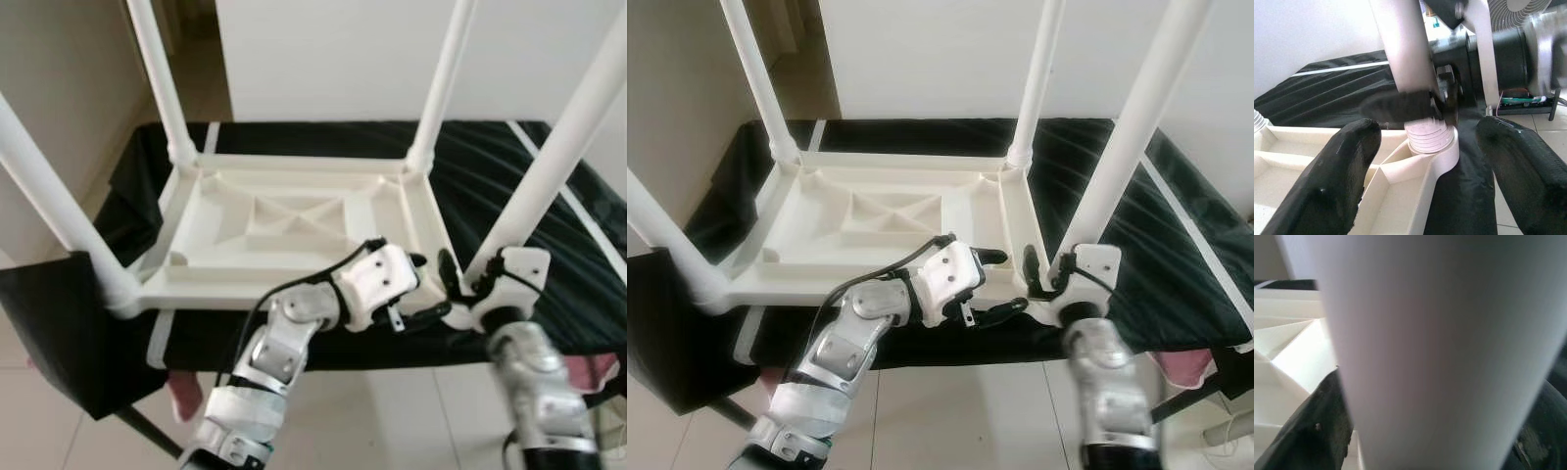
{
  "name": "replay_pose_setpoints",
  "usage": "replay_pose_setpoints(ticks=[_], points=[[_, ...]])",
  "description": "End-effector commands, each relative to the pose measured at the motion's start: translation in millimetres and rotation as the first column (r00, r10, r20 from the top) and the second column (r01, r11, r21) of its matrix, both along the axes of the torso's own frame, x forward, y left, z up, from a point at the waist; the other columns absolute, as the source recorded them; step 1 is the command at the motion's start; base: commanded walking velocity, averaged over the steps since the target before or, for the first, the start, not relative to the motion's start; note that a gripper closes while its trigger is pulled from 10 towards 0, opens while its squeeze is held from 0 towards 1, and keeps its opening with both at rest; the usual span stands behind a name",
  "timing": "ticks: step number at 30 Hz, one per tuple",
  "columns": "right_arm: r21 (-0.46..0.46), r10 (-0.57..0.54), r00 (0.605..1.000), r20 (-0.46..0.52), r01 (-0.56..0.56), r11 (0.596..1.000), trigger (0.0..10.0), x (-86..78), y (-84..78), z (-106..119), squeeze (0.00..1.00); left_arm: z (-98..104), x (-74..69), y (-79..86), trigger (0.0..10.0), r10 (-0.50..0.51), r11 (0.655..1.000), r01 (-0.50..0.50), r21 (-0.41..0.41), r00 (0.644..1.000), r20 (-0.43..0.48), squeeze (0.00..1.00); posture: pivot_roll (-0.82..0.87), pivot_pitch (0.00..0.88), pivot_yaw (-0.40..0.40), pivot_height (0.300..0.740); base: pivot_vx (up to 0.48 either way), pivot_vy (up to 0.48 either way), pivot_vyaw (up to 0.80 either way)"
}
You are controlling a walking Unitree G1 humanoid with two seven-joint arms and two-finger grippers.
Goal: Building children table
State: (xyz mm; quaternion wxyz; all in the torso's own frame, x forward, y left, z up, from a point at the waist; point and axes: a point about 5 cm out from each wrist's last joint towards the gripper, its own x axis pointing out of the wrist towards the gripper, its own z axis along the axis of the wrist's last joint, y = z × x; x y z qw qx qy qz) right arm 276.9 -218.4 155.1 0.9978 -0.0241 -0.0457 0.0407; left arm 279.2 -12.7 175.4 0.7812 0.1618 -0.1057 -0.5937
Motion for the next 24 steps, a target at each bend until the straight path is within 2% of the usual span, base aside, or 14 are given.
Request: replay_pose_setpoints(ticks=[1, 3, 6, 7, 13, 14, 15, 24], points=[[-0.019, 0.105, 0.994, -0.029, -0.106, 0.994, 10.0, 2.6, 1.5, -2, 0.0, 2, 6.4, 0.4, 10.0, 0.11, 0.993, -0.109, -0.046, 0.994, 0.01, 0.0, -0.09, 0.0, -0.01, 0.74, 0.0, 0.0, 0.0], [-0.059, 0.178, 0.983, -0.054, -0.181, 0.982, 10.0, 3.4, -0.7, -2, 0.0, 2, 6.7, 0.7, 10.0, 0.112, 0.993, -0.112, -0.047, 0.994, 0.011, 0.0, -0.09, 0.0, -0.011, 0.74, 0.0, 0.0, 0.0], [-0.07, 0.204, 0.977, -0.066, -0.209, 0.976, 10.0, 3.5, -1.2, -2, 0.0, 3, 6.8, 1.0, 10.0, 0.113, 0.993, -0.113, -0.047, 0.993, 0.012, 0.0, -0.09, 0.0, -0.011, 0.74, 0.0, 0.0, 0.0], [-0.07, 0.256, 0.962, -0.09, -0.263, 0.962, 10.0, 3.5, -2.2, -4, 0.0, 3, 7.3, 1.8, 10.0, 0.118, 0.992, -0.118, -0.048, 0.993, 0.011, 0.0, -0.08, 0.003, -0.013, 0.74, 0.0, 0.0, 0.0], [-0.078, 0.311, 0.94, -0.14, -0.323, 0.943, 10.0, 1.9, -3.5, -12, 0.0, 3, 8.3, 3.3, 10.0, 0.13, 0.99, -0.13, -0.05, 0.991, 0.012, 0.0, -0.08, 0.005, -0.015, 0.74, 0.0, 0.0, 0.0], [-0.059, 0.302, 0.941, -0.149, -0.314, 0.948, 2.0, 1.6, -4.3, -15, 0.0, 4, 8.5, 3.7, 10.0, 0.133, 0.99, -0.132, -0.051, 0.991, 0.012, 0.0, -0.07, 0.004, -0.017, 0.74, 0.0, 0.0, 0.0], [-0.041, 0.303, 0.939, -0.16, -0.313, 0.949, 0.0, 0.9, -5.0, -18, 0.0, 4, 8.5, 4.2, 10.0, 0.135, 0.99, -0.134, -0.052, 0.991, 0.011, 0.0, -0.07, 0.006, -0.016, 0.74, 0.0, 0.0, 0.0], [-0.02, 0.313, 0.934, -0.174, -0.321, 0.947, 0.0, -2.7, -8.2, -25, 0.0, 5, 7.8, 4.3, 10.0, 0.129, 0.99, -0.128, -0.058, 0.992, 0.011, 0.0, -0.07, 0.014, -0.009, 0.74, 0.0, 0.0, 0.0]])
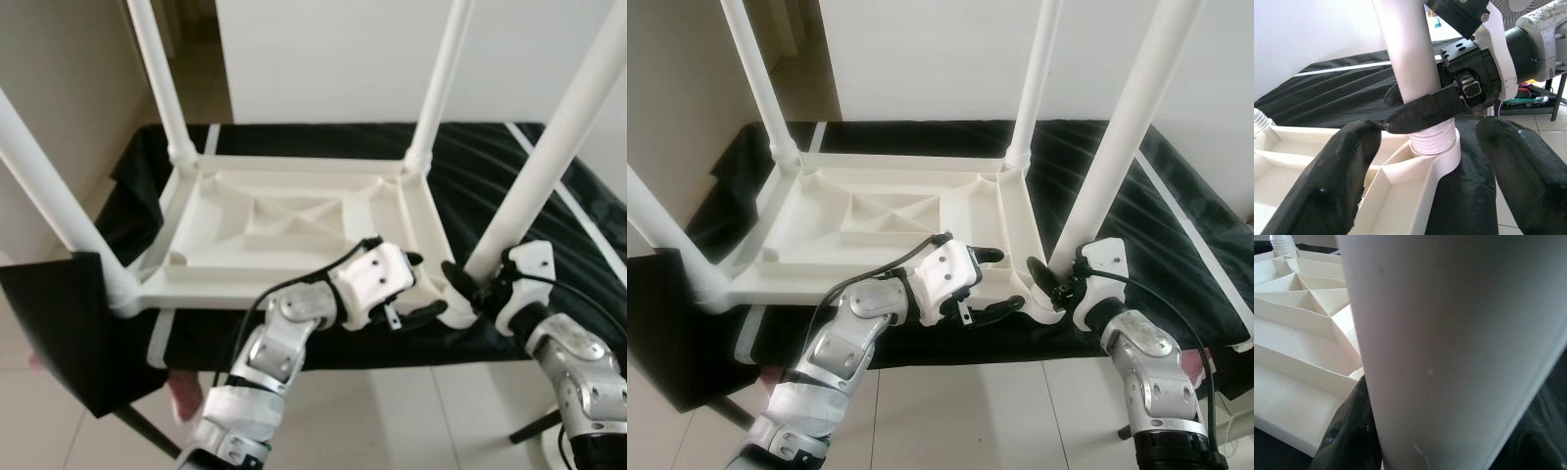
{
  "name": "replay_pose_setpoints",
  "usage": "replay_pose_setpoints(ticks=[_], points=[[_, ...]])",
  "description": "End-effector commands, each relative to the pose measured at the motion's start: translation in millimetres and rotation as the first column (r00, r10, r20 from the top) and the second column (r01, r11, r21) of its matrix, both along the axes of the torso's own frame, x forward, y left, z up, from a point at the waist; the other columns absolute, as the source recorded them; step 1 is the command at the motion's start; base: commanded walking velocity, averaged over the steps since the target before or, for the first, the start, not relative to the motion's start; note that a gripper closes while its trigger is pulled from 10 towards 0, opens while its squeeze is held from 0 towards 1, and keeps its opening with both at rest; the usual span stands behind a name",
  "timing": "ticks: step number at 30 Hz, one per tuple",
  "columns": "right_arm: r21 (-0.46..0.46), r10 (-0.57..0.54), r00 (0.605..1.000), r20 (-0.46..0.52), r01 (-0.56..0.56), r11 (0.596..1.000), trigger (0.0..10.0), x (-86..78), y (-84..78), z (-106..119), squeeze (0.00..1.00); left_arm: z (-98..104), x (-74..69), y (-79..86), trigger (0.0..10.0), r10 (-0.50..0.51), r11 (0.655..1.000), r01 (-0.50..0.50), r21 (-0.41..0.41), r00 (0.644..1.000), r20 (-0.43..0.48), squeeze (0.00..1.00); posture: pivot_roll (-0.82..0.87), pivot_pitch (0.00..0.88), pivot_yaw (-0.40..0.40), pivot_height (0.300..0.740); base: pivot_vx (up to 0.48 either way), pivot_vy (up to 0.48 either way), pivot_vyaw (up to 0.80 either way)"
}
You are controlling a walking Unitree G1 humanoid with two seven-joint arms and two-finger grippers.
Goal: Building children table
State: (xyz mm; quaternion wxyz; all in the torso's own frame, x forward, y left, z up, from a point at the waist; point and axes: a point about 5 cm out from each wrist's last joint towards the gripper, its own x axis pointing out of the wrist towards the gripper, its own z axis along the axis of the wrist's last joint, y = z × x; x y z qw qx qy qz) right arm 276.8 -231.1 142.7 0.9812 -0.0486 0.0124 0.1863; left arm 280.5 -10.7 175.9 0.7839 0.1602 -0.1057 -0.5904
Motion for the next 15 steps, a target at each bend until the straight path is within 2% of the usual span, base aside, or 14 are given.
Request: replay_pose_setpoints(ticks=[1, 3, 4, 9, 12, 15], points=[[0.015, 0.034, 0.998, -0.054, -0.033, 0.999, 0.0, -2.6, 4.5, -12, 0.0, 5, 6.5, 2.3, 10.0, 0.121, 0.991, -0.12, -0.054, 0.993, 0.012, 0.0, -0.07, 0.014, -0.009, 0.74, 0.0, 0.0, 0.0], [0.016, 0.013, 0.998, -0.058, -0.012, 1.0, 0.0, -1.8, 2.3, -14, 0.0, 5, 7.2, 2.3, 10.0, 0.125, 0.99, -0.124, -0.061, 0.992, 0.007, 0.0, -0.08, 0.014, -0.008, 0.74, 0.0, 0.0, 0.0], [0.011, 0.001, 0.998, -0.062, 0.0, 1.0, 10.0, -1.3, 1.6, -15, 0.0, 6, 7.1, 2.2, 10.0, 0.125, 0.99, -0.124, -0.064, 0.992, 0.006, 0.0, -0.08, 0.016, -0.008, 0.74, 0.0, 0.0, 0.0], [-0.014, -0.113, 0.988, -0.109, 0.112, 0.994, 10.0, 2.7, -3.2, -23, 0.0, 4, 5.7, 2.5, 10.0, 0.121, 0.991, -0.12, -0.061, 0.993, 0.007, 0.0, -0.08, 0.018, -0.009, 0.74, 0.0, 0.0, 0.0], [-0.01, -0.14, 0.984, -0.111, 0.14, 0.99, 10.0, 3.2, -1.9, -24, 0.0, 3, 5.1, 2.6, 10.0, 0.121, 0.991, -0.12, -0.06, 0.993, 0.005, 0.0, -0.08, 0.019, -0.01, 0.74, 0.0, 0.0, 0.0], [0.025, -0.213, 0.969, -0.123, 0.218, 0.976, 10.0, 4.2, 2.4, -25, 0.0, 3, 4.6, 2.5, 10.0, 0.121, 0.991, -0.121, -0.059, 0.993, 0.002, 0.0, -0.08, 0.022, -0.012, 0.74, 0.0, 0.0, 0.0]])
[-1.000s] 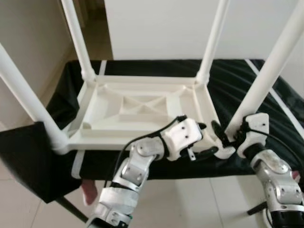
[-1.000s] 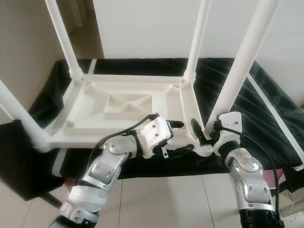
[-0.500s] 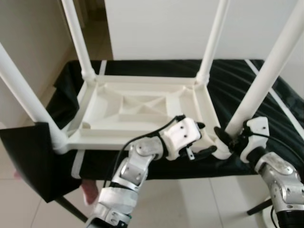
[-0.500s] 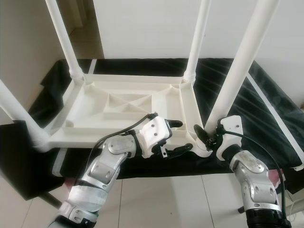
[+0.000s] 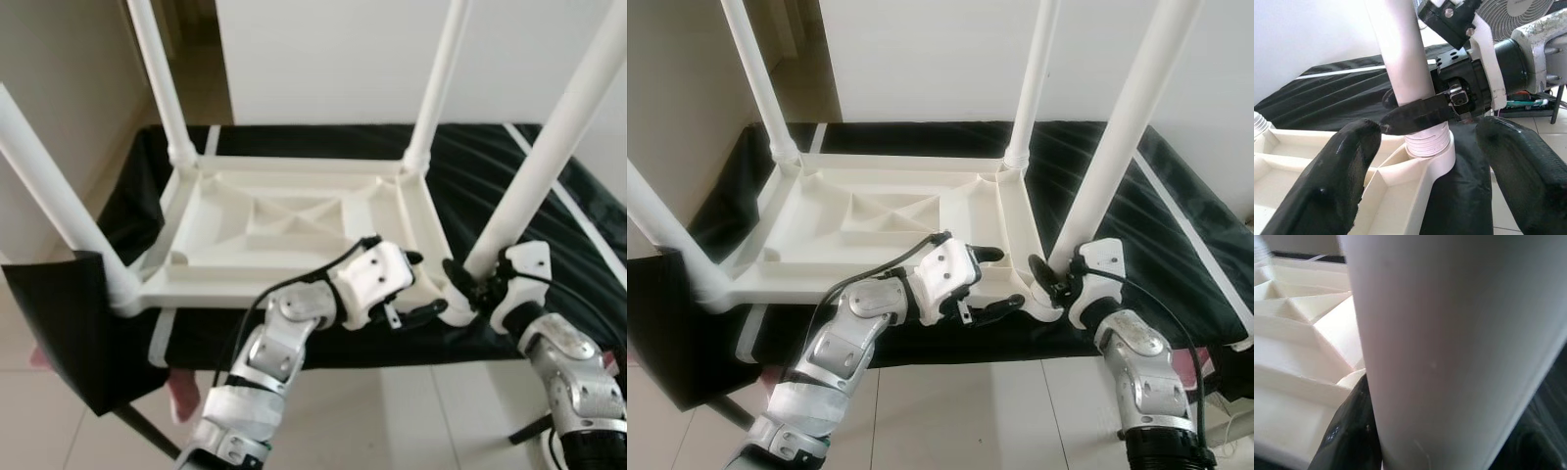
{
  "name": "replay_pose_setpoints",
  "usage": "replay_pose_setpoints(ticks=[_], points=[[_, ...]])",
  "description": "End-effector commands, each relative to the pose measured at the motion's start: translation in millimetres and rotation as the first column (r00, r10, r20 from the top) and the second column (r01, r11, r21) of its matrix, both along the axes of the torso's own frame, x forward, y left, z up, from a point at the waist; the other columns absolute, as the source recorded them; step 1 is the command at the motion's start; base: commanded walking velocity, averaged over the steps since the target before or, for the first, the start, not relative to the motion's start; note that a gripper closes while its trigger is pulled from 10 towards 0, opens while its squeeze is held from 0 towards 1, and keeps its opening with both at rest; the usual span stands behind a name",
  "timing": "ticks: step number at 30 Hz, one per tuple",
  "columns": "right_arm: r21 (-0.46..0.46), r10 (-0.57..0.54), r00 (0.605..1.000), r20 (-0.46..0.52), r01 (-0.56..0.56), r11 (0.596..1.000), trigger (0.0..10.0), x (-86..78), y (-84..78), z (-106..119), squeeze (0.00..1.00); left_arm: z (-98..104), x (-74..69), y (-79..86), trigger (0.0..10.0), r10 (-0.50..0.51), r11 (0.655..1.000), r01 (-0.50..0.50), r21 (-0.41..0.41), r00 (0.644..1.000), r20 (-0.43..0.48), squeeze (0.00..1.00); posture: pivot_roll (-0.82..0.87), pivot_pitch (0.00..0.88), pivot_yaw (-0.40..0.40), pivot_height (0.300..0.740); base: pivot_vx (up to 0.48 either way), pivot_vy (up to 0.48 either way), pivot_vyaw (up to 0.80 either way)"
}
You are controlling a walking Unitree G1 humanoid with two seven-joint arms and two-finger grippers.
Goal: Building children table
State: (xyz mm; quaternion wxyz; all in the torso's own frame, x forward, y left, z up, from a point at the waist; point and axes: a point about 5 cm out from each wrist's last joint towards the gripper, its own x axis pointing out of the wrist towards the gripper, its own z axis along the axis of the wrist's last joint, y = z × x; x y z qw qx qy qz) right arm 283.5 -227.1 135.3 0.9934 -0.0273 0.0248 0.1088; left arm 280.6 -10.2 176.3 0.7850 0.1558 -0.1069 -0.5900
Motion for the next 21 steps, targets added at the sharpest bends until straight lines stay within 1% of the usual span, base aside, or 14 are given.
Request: replay_pose_setpoints(ticks=[1, 3, 5, 8, 10, 13, 14, 15, 16, 17, 18, 19, 20, 21], points=[[0.006, -0.057, 0.994, -0.096, 0.058, 0.998, 10.0, -2.6, -1.6, -18, 0.0, 2, 4.5, 2.0, 10.0, 0.12, 0.992, -0.12, -0.05, 0.993, 0.005, 0.0, -0.08, 0.022, -0.012, 0.74, 0.0, 0.0, 0.0], [0.032, -0.123, 0.987, -0.104, 0.126, 0.991, 10.0, -2.0, -0.6, -18, 0.0, 2, 4.1, 1.8, 10.0, 0.121, 0.991, -0.121, -0.05, 0.993, 0.003, 0.0, -0.08, 0.024, -0.015, 0.74, 0.0, 0.0, 0.0], [0.039, -0.141, 0.985, -0.1, 0.145, 0.989, 10.0, -1.7, 0.1, -18, 0.0, 2, 4.1, 1.7, 10.0, 0.121, 0.991, -0.121, -0.051, 0.993, 0.003, 0.0, -0.08, 0.024, -0.015, 0.74, 0.0, 0.0, 0.0], [0.084, -0.26, 0.959, -0.111, 0.269, 0.959, 10.0, -2.3, 3.1, -18, 0.0, 1, 3.6, 1.9, 10.0, 0.122, 0.991, -0.122, -0.051, 0.993, 0.001, 0.0, -0.08, 0.025, -0.017, 0.74, 0.0, 0.0, 0.0], [0.089, -0.282, 0.953, -0.114, 0.293, 0.952, 10.0, -2.6, 4.4, -18, 0.0, 1, 3.6, 2.0, 10.0, 0.122, 0.991, -0.122, -0.051, 0.993, 0.001, 0.0, -0.08, 0.025, -0.017, 0.74, 0.0, 0.0, 0.0], [0.117, -0.336, 0.933, -0.133, 0.351, 0.929, 10.0, -4.4, 17.3, -23, 0.0, 1, 3.3, 1.4, 10.0, 0.119, 0.991, -0.119, -0.055, 0.993, -0.001, 0.0, -0.08, 0.026, -0.017, 0.74, 0.0, 0.0, 0.0], [0.118, -0.371, 0.919, -0.135, 0.387, 0.915, 10.0, -4.9, 21.6, -25, 0.0, 1, 3.1, 0.9, 10.0, 0.117, 0.992, -0.117, -0.055, 0.993, -0.001, 0.0, -0.08, 0.023, -0.017, 0.74, 0.0, 0.0, 0.0], [0.117, -0.394, 0.909, -0.136, 0.41, 0.905, 10.0, -5.1, 23.8, -25, 0.0, 1, 3.0, 0.5, 10.0, 0.116, 0.992, -0.116, -0.054, 0.993, 0.0, 0.0, -0.08, 0.023, -0.017, 0.74, 0.0, 0.0, 0.0], [0.117, -0.394, 0.909, -0.136, 0.41, 0.905, 10.0, -5.1, 23.8, -25, 0.0, 1, 3.0, 0.5, 10.0, 0.116, 0.992, -0.116, -0.054, 0.993, 0.0, 0.0, -0.08, 0.023, -0.017, 0.74, 0.0, 0.0, 0.0], [0.13, -0.438, 0.887, -0.146, 0.456, 0.88, 10.0, -5.1, 29.5, -27, 0.0, 1, 2.9, 0.2, 10.0, 0.113, 0.992, -0.113, -0.055, 0.994, 0.0, 0.0, -0.08, 0.022, -0.018, 0.74, 0.0, 0.0, 0.0], [0.13, -0.438, 0.887, -0.146, 0.456, 0.88, 10.0, -5.1, 29.5, -27, 0.0, 1, 2.9, 0.2, 10.0, 0.113, 0.992, -0.113, -0.055, 0.994, 0.0, 0.0, -0.08, 0.022, -0.018, 0.74, 0.0, 0.0, 0.0], [0.131, -0.514, 0.844, -0.152, 0.533, 0.836, 10.0, -5.6, 32.0, -29, 0.0, 1, 3.0, -0.2, 10.0, 0.112, 0.992, -0.112, -0.054, 0.994, 0.003, 0.0, -0.08, 0.02, -0.017, 0.74, 0.0, 0.0, 0.0], [0.131, -0.514, 0.844, -0.152, 0.533, 0.836, 10.0, -5.6, 32.0, -29, 0.0, 1, 3.0, -0.2, 10.0, 0.112, 0.992, -0.112, -0.054, 0.994, 0.003, 0.0, -0.08, 0.02, -0.017, 0.74, 0.0, 0.0, 0.0], [0.134, -0.585, 0.795, -0.161, 0.605, 0.785, 10.0, -6.1, 34.8, -30, 0.0, 2, 3.3, -0.5, 10.0, 0.111, 0.992, -0.111, -0.055, 0.994, 0.004, 0.0, -0.08, 0.016, -0.018, 0.74, 0.0, 0.0, 0.0]])
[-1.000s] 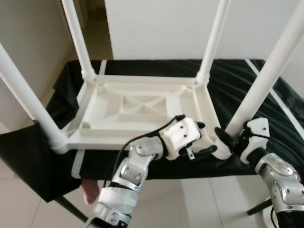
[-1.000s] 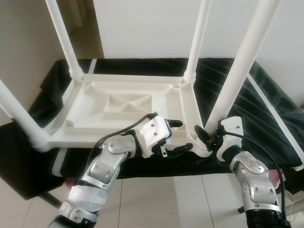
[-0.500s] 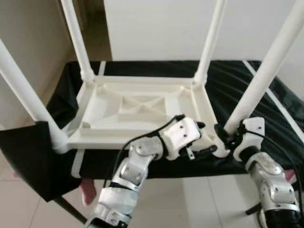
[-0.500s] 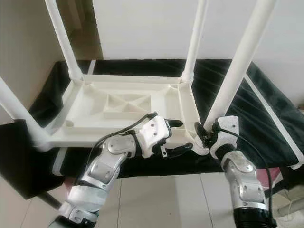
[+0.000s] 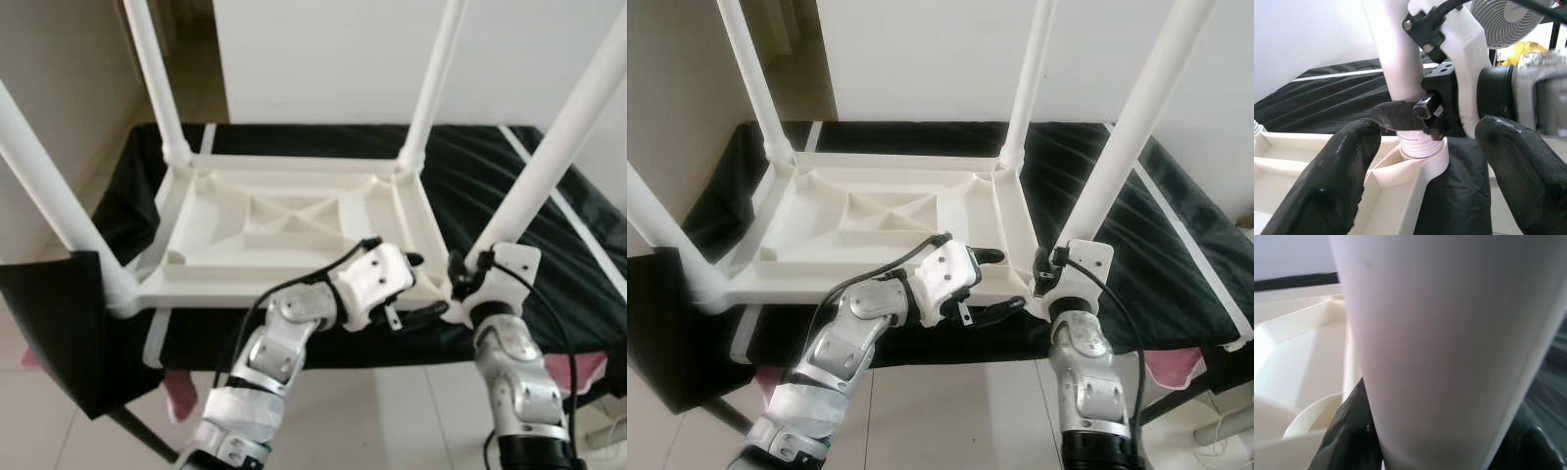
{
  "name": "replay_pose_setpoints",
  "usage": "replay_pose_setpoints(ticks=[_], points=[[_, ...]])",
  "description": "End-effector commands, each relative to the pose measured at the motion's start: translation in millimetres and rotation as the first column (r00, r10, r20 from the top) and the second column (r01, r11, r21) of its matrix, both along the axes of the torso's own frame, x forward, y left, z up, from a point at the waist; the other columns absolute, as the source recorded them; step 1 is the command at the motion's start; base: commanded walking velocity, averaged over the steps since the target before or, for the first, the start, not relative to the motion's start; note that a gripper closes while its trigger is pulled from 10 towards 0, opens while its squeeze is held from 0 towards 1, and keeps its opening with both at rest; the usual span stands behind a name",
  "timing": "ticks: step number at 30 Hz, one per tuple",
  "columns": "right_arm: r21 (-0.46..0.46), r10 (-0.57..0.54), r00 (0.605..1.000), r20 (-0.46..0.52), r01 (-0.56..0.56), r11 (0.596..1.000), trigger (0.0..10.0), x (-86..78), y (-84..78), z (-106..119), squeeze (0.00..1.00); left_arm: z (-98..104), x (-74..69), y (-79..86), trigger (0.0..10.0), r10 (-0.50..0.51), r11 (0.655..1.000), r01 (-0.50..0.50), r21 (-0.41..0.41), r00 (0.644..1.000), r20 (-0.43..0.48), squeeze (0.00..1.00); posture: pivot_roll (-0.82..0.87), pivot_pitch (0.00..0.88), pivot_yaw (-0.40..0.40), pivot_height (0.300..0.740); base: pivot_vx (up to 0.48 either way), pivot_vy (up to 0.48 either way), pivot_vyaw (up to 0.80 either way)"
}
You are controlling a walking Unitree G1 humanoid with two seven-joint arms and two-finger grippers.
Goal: Building children table
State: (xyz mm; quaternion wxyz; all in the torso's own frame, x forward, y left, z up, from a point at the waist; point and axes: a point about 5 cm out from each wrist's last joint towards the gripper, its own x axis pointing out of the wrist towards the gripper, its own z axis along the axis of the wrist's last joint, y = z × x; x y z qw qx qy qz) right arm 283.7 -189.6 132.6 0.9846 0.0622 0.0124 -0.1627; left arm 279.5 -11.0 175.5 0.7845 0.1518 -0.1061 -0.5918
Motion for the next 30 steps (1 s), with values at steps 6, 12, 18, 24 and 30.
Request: replay_pose_setpoints(ticks=[6, 12, 18, 24, 30], points=[[0.041, -0.083, 0.991, -0.106, 0.087, 0.995, 10.0, 0.5, 9.6, -21, 0.0, 4, 3.0, -2.3, 10.0, 0.102, 0.994, -0.101, -0.051, 0.995, 0.015, 0.0, -0.07, 0.006, -0.017, 0.74, 0.0, 0.0, 0.0], [0.029, -0.109, 0.988, -0.114, 0.113, 0.993, 10.0, -2.9, 7.8, -23, 0.0, 3, 3.2, -2.3, 10.0, 0.104, 0.994, -0.103, -0.049, 0.994, 0.017, 0.0, -0.07, 0.0, -0.017, 0.74, 0.0, 0.0, 0.0], [0.017, -0.093, 0.989, -0.111, 0.095, 0.995, 10.0, -2.1, 14.4, -23, 0.0, 3, 3.7, -2.5, 10.0, 0.099, 0.994, -0.098, -0.047, 0.995, 0.022, 0.0, -0.08, 0.0, -0.013, 0.74, 0.0, 0.0, 0.0], [0.012, -0.099, 0.99, -0.102, 0.1, 0.995, 10.0, -0.9, 18.0, -22, 0.0, 4, 4.0, -2.5, 10.0, 0.096, 0.994, -0.095, -0.047, 0.995, 0.031, 0.0, -0.08, 0.0, -0.008, 0.74, 0.0, 0.0, 0.0], [-0.018, -0.103, 0.992, -0.079, 0.102, 0.995, 10.0, -1.0, 18.7, -19, 0.0, 4, 4.1, -1.7, 10.0, 0.106, 0.994, -0.104, -0.043, 0.993, 0.046, 0.0, -0.08, 0.0, -0.007, 0.74, 0.0, 0.0, 0.0]])
